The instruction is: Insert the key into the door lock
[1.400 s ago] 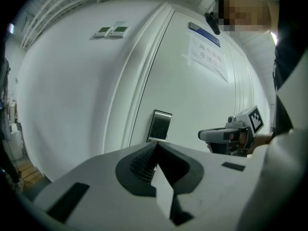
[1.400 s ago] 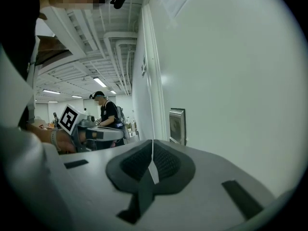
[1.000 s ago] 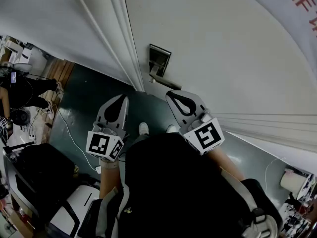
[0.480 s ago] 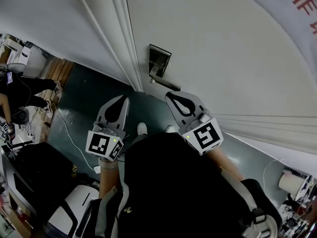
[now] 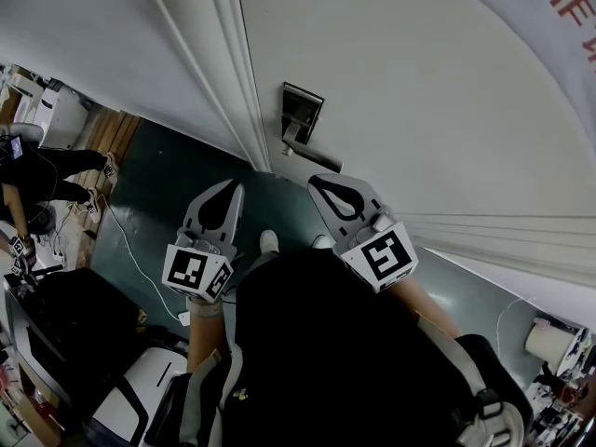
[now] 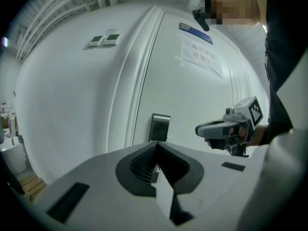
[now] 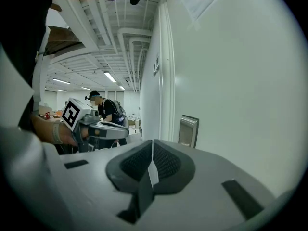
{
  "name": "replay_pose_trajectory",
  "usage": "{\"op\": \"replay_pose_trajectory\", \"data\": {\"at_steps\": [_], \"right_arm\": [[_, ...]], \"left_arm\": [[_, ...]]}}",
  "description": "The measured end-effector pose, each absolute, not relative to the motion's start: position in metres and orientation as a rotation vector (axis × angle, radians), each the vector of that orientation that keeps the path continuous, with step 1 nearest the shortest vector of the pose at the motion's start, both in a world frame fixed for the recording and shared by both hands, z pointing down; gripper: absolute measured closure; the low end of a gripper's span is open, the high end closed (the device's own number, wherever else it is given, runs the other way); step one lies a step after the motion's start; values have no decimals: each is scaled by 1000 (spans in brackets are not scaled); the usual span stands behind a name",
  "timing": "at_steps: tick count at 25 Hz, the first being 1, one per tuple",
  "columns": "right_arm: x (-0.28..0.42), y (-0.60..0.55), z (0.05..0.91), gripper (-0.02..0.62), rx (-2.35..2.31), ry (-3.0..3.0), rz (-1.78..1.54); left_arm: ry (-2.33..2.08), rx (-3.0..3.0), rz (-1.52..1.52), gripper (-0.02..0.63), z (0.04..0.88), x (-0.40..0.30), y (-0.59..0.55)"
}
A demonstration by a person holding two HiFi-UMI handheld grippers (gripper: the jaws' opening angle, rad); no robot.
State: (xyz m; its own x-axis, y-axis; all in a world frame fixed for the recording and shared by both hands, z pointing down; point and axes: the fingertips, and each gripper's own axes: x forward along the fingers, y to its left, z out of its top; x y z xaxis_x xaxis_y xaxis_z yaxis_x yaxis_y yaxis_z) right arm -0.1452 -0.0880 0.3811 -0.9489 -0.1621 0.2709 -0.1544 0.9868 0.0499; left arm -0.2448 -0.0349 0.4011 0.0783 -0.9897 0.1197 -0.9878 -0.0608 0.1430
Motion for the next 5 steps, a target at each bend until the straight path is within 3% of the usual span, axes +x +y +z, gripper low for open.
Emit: {"op": "replay_pose_trajectory", "data": {"at_steps": [5], "right_arm": [[-147,-88,385,578,234,-2850,-24]], "left_arm": [[-2001,2159,14,597,405,-244,-35]]}}
